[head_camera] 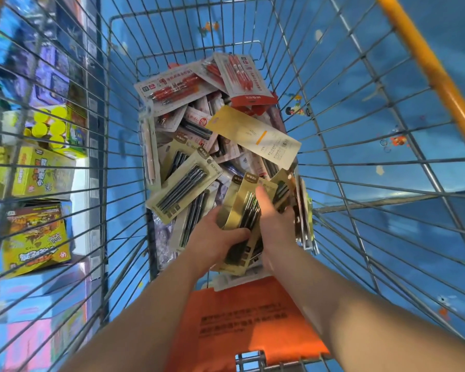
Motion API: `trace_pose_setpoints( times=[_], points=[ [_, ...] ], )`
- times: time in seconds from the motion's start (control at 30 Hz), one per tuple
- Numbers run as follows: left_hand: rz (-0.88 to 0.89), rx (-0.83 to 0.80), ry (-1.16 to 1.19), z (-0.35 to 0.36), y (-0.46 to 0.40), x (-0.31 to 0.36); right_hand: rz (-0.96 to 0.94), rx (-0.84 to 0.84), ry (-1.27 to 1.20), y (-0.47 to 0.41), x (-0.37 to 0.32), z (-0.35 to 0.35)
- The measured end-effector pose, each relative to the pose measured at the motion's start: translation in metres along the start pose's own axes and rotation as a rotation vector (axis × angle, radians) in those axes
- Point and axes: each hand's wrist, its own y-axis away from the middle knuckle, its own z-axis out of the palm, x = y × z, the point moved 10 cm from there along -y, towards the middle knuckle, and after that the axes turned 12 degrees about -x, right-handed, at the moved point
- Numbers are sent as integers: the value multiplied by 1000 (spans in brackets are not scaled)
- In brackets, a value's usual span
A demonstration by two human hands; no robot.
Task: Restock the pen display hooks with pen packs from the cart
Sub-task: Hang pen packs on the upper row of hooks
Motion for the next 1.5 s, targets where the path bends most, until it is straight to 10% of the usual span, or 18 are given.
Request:
trace_pose_setpoints(
  times=[0.67, 0.83, 1.2, 1.5],
  points=[
    [-38, -122, -53, -24, 22, 31, -170, -218, 429, 18, -33, 20],
    [12, -64, 60, -21, 24, 42, -60, -500, 300, 23, -7, 54],
    [133, -39, 228, -23, 22, 48, -86, -363, 140, 4, -7, 47],
    [13, 621, -205, -92, 40, 32, -17, -330, -167, -8, 3, 27]
  ],
)
